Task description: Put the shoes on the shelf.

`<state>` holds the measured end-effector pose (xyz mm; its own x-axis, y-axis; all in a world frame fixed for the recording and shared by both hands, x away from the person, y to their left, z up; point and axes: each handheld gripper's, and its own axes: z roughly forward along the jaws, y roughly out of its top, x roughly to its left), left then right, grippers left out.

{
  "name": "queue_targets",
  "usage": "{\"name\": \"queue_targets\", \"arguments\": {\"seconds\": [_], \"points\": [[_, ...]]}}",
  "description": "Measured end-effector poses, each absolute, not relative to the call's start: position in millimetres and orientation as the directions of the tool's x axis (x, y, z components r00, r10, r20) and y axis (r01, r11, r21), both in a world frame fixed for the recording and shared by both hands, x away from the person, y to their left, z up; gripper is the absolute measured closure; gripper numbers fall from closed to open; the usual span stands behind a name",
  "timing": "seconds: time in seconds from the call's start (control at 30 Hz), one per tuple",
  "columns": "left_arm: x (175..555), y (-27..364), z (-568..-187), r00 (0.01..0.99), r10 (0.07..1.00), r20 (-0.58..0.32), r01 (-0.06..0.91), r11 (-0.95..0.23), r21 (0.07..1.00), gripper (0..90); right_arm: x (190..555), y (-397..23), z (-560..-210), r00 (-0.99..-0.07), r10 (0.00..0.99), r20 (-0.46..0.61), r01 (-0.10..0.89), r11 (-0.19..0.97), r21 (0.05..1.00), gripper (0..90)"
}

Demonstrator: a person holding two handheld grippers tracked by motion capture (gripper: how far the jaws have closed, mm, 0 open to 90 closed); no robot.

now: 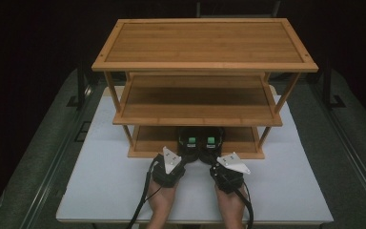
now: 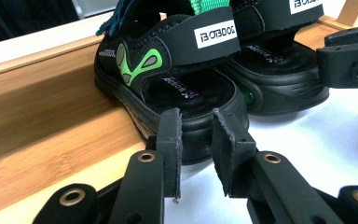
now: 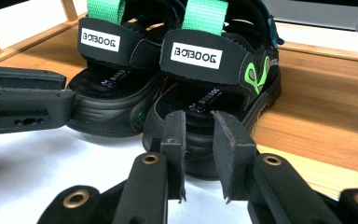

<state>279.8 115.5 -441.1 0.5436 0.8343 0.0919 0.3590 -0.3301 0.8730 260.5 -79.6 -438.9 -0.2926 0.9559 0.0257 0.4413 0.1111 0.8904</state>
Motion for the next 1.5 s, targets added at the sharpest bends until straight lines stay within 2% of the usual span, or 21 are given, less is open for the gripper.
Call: {"name": "queue_targets", "arguments": {"seconds": [0.4,0.57,0.8,1.0,1.5], "points": [[286,113,-439,0.541,0.835,0.100,0.357,-0.335,0.872,72.4,268,-77,-436,-0.289,0.957,0.011,0.431,0.120,0.894,73.6],[285,113,-439,0.539,0.835,0.106,0.354,-0.339,0.871,72.4,260,-78,-435,-0.289,0.957,0.011,0.424,0.118,0.898,73.5],[282,111,-441,0.541,0.834,0.107,0.358,-0.343,0.869,72.0,255,-80,-440,-0.289,0.957,0.028,0.461,0.114,0.880,73.5],[284,111,-441,0.540,0.836,0.101,0.357,-0.335,0.872,72.3,260,-78,-444,-0.280,0.960,0.020,0.481,0.122,0.868,76.1],[291,108,-442,0.535,0.839,0.101,0.359,-0.334,0.871,72.3,272,-78,-445,-0.265,0.964,0.003,0.482,0.129,0.867,76.0]]}}
